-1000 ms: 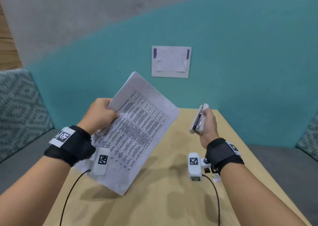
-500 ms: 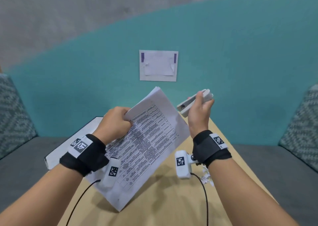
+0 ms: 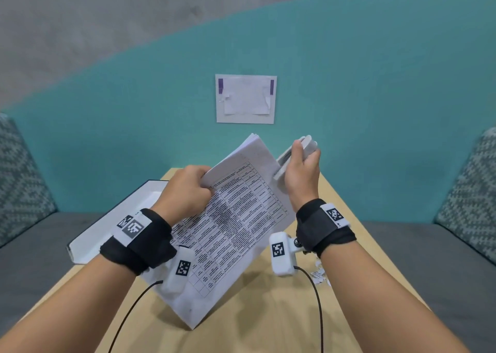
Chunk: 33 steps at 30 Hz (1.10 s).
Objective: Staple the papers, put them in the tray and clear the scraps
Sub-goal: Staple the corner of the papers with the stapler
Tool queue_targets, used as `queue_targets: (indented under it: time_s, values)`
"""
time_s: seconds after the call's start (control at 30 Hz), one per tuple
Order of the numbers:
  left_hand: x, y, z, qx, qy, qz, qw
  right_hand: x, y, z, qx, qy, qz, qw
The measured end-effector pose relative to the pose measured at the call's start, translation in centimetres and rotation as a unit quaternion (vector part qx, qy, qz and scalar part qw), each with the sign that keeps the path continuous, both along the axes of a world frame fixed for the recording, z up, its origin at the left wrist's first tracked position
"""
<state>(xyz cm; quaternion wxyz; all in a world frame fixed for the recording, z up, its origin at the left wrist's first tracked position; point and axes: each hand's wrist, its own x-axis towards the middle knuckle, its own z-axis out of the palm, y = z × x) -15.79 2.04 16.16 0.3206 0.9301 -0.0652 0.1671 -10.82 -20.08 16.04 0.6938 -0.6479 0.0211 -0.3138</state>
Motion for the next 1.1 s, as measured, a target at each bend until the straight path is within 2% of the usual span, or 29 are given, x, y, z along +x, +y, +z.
queue_targets:
  time_s: [0.17, 0.33, 0.53, 0.8, 1.0, 1.1]
  values:
    - [0.6, 1.1, 0.5, -0.06, 0.016, 0.001, 0.998, 0.7, -1.9, -0.9, 0.03, 0.028, -0.066, 0.997]
    - [1.1, 1.6, 0.3, -0.085, 0.028, -0.005, 0.996, 1.4, -3.0, -1.7, 0.071, 0.047, -0.071, 0.994]
    - [1.5, 1.0, -0.1, -0.077, 0.028, -0.011, 0.997, 1.8, -3.3, -1.7, 0.095, 0.041, -0.097, 0.99]
    - [1.3, 0.4, 0.3, -0.062, 0.025, -0.016, 0.998, 2.0, -3.8, -2.0, 0.079, 0.012, -0.142, 0.987]
    - [1.1, 0.2, 0.5, -0.06, 0.025, -0.019, 0.998, 2.2, -4.0, -1.9, 0.105, 0.004, -0.136, 0.985]
    - [1.0, 0.2, 0.6, -0.052, 0.027, -0.016, 0.998, 2.6, -4.1, -2.2, 0.114, 0.011, -0.105, 0.988]
